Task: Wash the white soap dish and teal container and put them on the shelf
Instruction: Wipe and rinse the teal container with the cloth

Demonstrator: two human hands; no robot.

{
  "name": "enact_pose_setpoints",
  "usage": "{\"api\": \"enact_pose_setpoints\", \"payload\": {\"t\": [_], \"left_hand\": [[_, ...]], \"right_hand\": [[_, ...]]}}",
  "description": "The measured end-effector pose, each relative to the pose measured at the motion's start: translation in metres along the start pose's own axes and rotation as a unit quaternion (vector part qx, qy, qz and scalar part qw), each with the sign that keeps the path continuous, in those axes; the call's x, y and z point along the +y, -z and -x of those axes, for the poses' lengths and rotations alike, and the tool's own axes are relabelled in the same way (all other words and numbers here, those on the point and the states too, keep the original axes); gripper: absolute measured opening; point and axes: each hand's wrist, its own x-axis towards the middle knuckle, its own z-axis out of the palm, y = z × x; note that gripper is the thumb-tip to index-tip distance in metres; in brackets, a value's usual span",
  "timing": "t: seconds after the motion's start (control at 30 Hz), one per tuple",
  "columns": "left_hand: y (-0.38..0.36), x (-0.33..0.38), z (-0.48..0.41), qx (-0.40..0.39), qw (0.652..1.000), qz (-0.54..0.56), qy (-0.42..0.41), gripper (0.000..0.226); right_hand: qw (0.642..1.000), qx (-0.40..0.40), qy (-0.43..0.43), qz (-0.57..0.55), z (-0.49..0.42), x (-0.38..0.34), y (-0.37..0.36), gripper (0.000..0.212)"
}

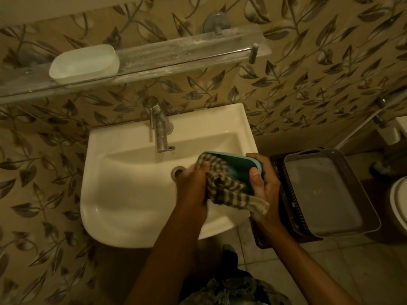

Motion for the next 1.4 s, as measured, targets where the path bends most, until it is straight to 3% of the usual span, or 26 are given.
{"api": "enact_pose_setpoints", "payload": {"t": [0.1, 0.2, 0.37, 0.43, 0.6, 0.77, 0.9, 1.0, 1.1, 1.17, 1.27, 1.4], "left_hand": [[0.011, -0.003, -0.005, 0.058, 0.953, -0.242, -0.175, 0.014], [-0.009, -0.006, 0.005, 0.069, 0.911, -0.326, -0.244, 0.018], [-0.025, -0.010, 0.016, -0.061, 0.903, -0.338, -0.258, 0.019], [-0.026, -0.010, 0.017, -0.079, 0.891, -0.359, -0.267, 0.018], [-0.033, -0.009, 0.004, 0.033, 0.834, -0.493, -0.247, 0.023], [-0.033, -0.009, 0.003, 0.051, 0.852, -0.453, -0.256, 0.018], [-0.034, -0.012, 0.016, -0.112, 0.823, -0.428, -0.355, 0.022], [-0.021, -0.003, 0.007, -0.234, 0.854, -0.344, -0.314, 0.015], [-0.003, 0.010, 0.006, -0.209, 0.900, -0.239, -0.300, 0.024], [0.008, 0.017, 0.007, -0.148, 0.905, -0.233, -0.324, 0.028], [0.022, 0.024, 0.002, -0.056, 0.841, -0.385, -0.376, 0.027], [0.019, 0.015, 0.015, 0.062, 0.688, -0.593, -0.414, 0.027]], "right_hand": [[1.000, 0.000, 0.016, 0.008, 0.004, -0.001, -0.002, 0.057], [0.999, -0.002, 0.043, 0.029, 0.006, 0.001, -0.012, 0.052], [0.999, 0.019, 0.014, 0.041, 0.001, 0.007, -0.007, 0.047], [0.999, 0.017, 0.016, 0.029, 0.001, 0.008, -0.006, 0.044], [0.998, 0.032, 0.047, 0.021, 0.002, 0.009, -0.008, 0.042], [0.997, 0.048, 0.055, 0.008, -0.003, 0.009, -0.007, 0.055], [0.998, 0.043, 0.031, 0.030, -0.009, 0.013, 0.005, 0.053], [0.998, 0.047, 0.024, 0.021, -0.008, 0.015, 0.012, 0.059], [0.998, 0.056, 0.001, -0.020, -0.008, 0.016, 0.011, 0.060], [0.997, 0.056, -0.020, -0.054, -0.010, 0.017, 0.010, 0.052], [0.991, 0.024, -0.042, -0.125, -0.014, 0.019, 0.014, 0.048], [0.994, 0.000, 0.049, -0.093, -0.023, 0.010, 0.015, 0.048]]}}
